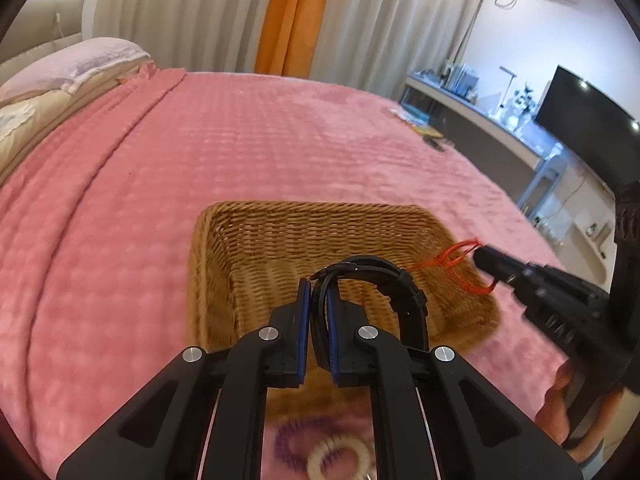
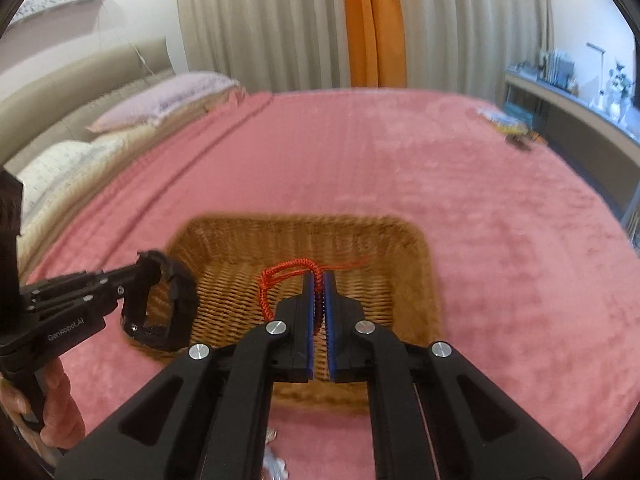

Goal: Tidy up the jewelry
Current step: 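Open both tools to drop the watch and red cord into the basket, then move the right tool to the beaded charm bracelet and grasp it, then grasp the cream coil bracelet with the left tool while the right tool holds the charm bracelet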

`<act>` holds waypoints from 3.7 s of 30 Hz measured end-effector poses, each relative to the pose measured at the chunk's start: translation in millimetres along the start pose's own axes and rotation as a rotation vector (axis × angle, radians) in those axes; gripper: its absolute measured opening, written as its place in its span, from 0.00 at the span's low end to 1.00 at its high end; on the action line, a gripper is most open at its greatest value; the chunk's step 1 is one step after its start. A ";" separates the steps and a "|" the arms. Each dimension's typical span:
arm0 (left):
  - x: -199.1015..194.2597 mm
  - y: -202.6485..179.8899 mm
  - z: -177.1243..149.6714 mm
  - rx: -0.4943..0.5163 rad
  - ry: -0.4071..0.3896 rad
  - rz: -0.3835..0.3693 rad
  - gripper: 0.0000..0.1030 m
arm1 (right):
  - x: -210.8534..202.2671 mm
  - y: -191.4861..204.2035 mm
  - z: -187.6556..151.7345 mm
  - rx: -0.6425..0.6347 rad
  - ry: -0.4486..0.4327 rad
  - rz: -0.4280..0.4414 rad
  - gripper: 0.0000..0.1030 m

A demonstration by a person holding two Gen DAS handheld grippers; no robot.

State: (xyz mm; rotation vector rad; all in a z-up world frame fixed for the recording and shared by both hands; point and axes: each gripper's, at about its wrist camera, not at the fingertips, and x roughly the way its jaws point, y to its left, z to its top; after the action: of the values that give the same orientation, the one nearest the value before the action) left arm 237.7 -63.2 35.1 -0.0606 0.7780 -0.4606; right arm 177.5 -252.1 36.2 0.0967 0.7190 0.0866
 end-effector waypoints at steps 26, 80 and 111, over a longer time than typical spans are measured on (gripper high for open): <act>-33.6 8.2 -19.8 -0.012 -0.061 -0.036 0.44 | -7.4 -13.6 -27.8 0.047 0.045 0.045 0.34; -27.2 3.8 -147.3 -0.088 0.101 -0.016 0.45 | -65.2 -8.3 -181.0 -0.061 0.202 0.108 0.16; -28.4 4.8 -148.4 -0.092 0.090 -0.023 0.45 | -96.7 -84.1 -163.2 0.213 0.022 0.075 0.05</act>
State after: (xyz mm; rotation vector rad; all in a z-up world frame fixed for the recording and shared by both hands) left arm 119.7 -29.9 -53.4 -0.1353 0.8878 -0.4519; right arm 1.2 -336.7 -32.7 0.3271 0.7446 0.0831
